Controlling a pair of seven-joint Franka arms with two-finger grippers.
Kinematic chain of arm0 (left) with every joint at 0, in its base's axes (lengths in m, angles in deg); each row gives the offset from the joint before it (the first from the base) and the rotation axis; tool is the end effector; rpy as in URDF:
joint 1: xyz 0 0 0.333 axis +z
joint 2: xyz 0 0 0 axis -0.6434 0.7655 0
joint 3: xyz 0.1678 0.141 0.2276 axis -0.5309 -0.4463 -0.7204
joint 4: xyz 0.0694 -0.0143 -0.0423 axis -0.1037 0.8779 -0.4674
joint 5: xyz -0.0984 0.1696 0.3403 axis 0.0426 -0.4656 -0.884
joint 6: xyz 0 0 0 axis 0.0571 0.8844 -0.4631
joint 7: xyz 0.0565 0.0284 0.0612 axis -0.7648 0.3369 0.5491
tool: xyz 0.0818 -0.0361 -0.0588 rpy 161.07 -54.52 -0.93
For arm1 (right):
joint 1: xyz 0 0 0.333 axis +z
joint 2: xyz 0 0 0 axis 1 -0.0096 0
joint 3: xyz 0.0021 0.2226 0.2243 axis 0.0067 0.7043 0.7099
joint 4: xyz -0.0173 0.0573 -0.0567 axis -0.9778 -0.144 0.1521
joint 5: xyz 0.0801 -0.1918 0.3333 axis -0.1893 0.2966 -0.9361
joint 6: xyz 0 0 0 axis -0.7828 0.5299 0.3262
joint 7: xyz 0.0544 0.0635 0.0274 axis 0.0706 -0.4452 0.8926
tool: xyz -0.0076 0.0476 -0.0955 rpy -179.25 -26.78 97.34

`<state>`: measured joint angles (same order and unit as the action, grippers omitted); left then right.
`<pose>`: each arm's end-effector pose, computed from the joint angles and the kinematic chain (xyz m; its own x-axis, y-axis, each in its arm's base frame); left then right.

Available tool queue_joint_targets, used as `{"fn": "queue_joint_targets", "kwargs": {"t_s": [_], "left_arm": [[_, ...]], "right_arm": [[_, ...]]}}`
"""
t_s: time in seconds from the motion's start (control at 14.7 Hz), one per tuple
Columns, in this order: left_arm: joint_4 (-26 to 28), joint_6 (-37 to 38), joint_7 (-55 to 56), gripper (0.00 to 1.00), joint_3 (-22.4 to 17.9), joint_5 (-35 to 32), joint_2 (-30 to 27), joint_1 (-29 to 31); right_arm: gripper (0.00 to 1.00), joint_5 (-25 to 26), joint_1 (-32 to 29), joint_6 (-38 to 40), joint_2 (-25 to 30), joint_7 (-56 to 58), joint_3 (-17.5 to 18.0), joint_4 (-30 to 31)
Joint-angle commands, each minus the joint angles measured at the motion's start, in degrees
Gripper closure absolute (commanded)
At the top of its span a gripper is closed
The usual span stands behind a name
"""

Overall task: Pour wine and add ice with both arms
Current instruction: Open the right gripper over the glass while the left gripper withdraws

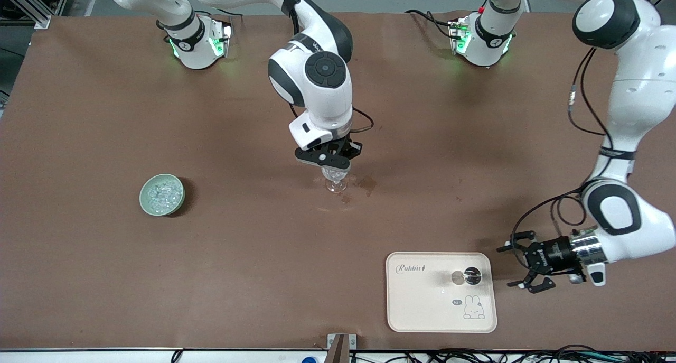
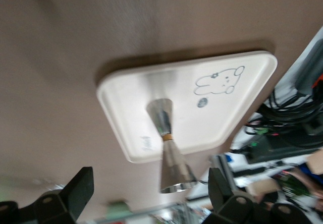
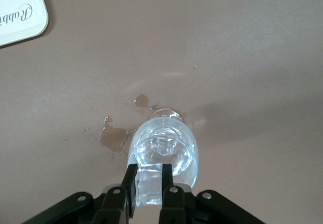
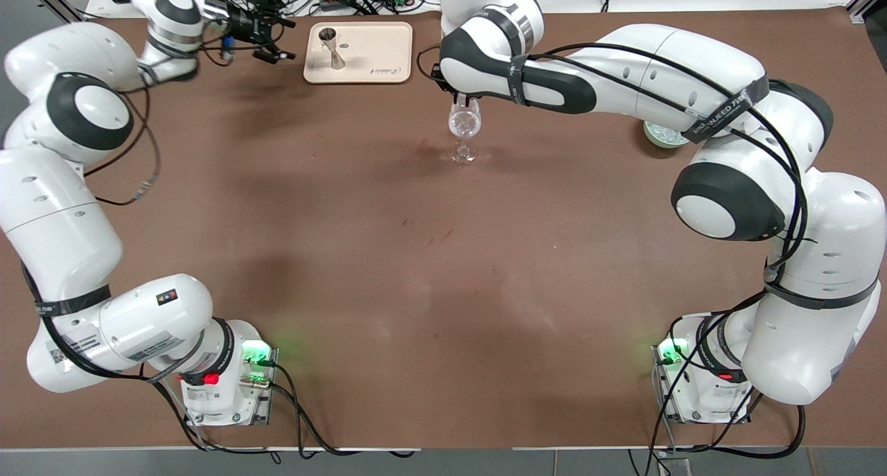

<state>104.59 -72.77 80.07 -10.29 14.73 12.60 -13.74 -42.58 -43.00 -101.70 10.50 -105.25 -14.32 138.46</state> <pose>0.7590 0.0299 0.2437 0.2271 0.6871 -0.6902 0.9683 -0.0839 0.2351 0.5150 0.5156 0.3923 0.9627 -0.2678 0.0386 -0.2664 -0.9631 -0.0380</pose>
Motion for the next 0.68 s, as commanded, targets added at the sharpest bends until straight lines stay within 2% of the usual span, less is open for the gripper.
{"fn": "queue_joint_targets", "kwargs": {"t_s": [0.0,0.14,0.2,0.27,0.34,0.41,0.61], "left_arm": [[2.02,7.26,-1.34,0.0,0.25,-13.72,-7.28,-0.47],[1.93,11.67,-4.14,0.0,3.67,-21.9,-10.79,-0.38],[1.93,13.69,-6.68,0.0,5.25,-26.73,-13.16,-0.47],[1.93,15.98,-10.45,0.0,6.92,-32.09,-15.97,-0.99],[2.02,17.74,-13.7,0.0,8.24,-36.58,-18.17,-1.17],[2.11,19.41,-15.65,0.0,9.21,-38.54,-20.02,-1.26],[2.11,24.69,-25.12,0.0,10.28,-38.91,-25.99,-1.09]], "right_arm": [[0.71,-0.58,0.39,0.74,-0.35,-0.97,-0.53,-0.94],[0.62,-0.58,0.39,0.92,-0.27,-0.97,-0.53,-0.85],[0.54,-0.58,0.39,0.92,-0.27,-0.97,-0.53,-0.85],[0.42,-0.58,0.39,0.92,-0.27,-1.05,-0.53,-0.85],[0.23,-0.5,0.39,0.92,-0.27,-1.05,-0.53,-0.76],[0.13,-0.5,0.57,1.0,-0.27,-1.05,-0.53,-0.76],[0.1,-0.41,0.04,2.67,0.35,-0.53,-0.61,-0.76]]}}
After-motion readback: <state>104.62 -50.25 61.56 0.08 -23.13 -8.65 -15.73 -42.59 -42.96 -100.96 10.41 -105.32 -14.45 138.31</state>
